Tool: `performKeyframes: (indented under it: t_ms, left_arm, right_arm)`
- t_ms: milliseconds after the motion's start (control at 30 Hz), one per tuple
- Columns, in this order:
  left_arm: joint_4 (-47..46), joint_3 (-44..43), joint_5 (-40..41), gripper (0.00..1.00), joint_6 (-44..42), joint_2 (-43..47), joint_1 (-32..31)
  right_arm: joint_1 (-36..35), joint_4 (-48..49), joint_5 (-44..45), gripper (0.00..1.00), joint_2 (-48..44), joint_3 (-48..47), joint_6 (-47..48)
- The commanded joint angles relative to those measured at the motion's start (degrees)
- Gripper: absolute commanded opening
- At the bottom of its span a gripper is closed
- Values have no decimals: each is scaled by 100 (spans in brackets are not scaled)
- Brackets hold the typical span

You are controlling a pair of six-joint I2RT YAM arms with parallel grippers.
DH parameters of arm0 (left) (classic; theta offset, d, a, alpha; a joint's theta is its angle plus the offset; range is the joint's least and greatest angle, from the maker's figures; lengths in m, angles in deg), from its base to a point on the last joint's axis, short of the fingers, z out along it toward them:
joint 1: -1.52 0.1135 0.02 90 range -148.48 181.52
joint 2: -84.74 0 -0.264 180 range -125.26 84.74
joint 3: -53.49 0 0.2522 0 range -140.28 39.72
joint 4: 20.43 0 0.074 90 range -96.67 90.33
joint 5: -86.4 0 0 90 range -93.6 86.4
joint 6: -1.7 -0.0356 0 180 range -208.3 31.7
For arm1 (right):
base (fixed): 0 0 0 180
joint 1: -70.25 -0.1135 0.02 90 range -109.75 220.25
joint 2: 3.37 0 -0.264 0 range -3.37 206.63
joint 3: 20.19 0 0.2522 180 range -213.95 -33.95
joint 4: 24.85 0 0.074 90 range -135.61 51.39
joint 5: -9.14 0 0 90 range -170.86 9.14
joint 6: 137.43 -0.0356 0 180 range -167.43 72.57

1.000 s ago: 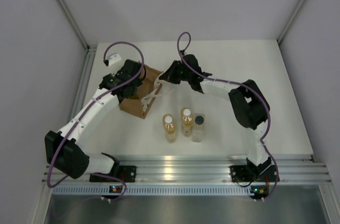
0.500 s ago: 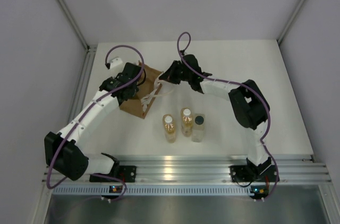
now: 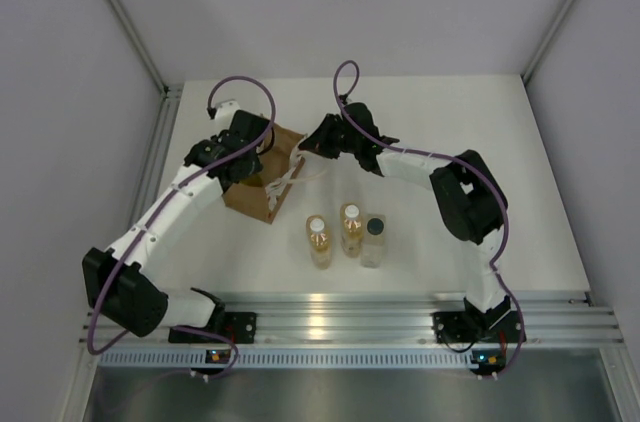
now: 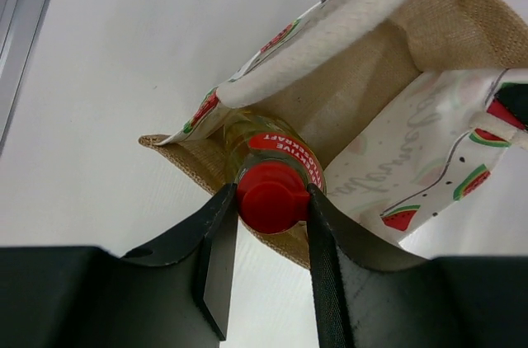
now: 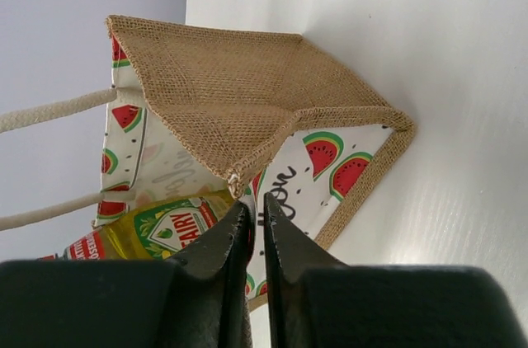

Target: Take the personal care products out of the canvas bag

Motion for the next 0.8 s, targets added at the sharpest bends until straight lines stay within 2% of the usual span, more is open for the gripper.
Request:
performKeyframes:
  t_ms: [0, 133, 233, 333, 400, 467, 500, 733, 767]
  left_arm:
    - [-243, -564, 54, 0, -460, 233, 5]
    - [-217, -740, -7, 0, -644, 303, 13]
    - [-173, -951, -69, 0, -785, 303, 14]
    - [-112, -1223, -78, 0, -926, 321, 14]
    - [-68, -1460, -43, 0, -1040, 330, 13]
    - [-33, -1610, 1, 0, -1128, 330, 14]
    - [28, -1767, 10, 0, -1172, 321, 14]
    - [161, -2348, -297, 0, -1374, 215, 5]
    - [196, -2427, -350, 0, -1392, 181, 13]
  right_arm:
    - [-119, 76, 3, 12, 172, -139, -18]
    - [-119, 76, -23, 14, 163, -157, -53]
    - [-119, 85, -58, 21, 154, -174, -97]
    - [-119, 120, -102, 44, 128, -174, -158]
    - [-119, 120, -128, 49, 101, -201, -185]
    - [-119, 102, -94, 69, 75, -236, -150]
    - [-119, 50, -59, 74, 31, -245, -132]
    - [-110, -12, -172, 79, -109, -368, -115]
    - [-102, -21, -173, 89, -171, -368, -106]
